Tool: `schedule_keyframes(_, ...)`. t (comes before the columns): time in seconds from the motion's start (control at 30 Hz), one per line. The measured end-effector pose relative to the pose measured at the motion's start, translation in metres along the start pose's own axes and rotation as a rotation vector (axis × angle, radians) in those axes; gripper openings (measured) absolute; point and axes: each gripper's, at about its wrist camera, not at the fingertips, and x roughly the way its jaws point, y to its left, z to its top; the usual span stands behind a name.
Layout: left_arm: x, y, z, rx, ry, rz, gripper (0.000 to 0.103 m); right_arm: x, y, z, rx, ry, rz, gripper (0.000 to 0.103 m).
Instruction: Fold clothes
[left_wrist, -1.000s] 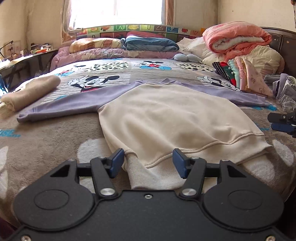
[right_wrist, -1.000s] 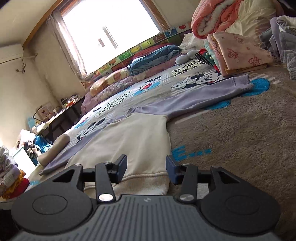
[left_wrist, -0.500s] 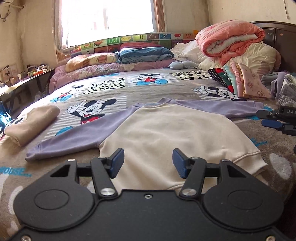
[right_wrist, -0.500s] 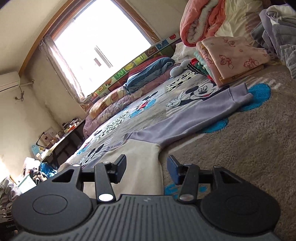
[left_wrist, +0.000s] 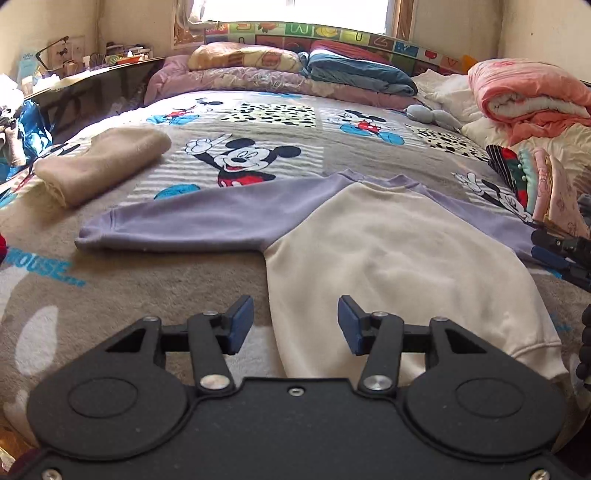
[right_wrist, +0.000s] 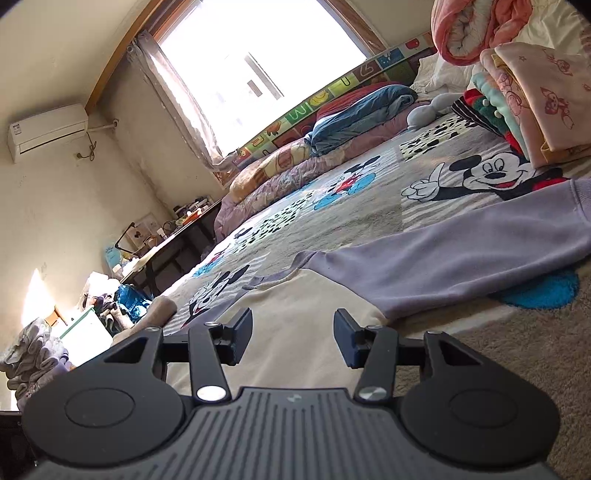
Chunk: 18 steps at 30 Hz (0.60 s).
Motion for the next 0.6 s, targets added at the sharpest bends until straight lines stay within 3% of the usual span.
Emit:
schedule_keyframes(0.3,0.095,-0.097,0.077,0.168,0.009,-0.143,0.052,0.011,-0.028,0.001,0.089,-0.005,0.006,0.050)
schedule_keyframes(0.4,0.141,-0.132,0.094,0.198,0.038,-0.187,0.035,0.013,-0.026,-0.001,0.071,0.014,0.038,0.050)
schedule_keyframes(0.6,0.227,-0.184,0.111,0.234,0.132,-0.210,0.028,0.025,-0.012,-0.007,-0.011,0.090,0.052,0.050)
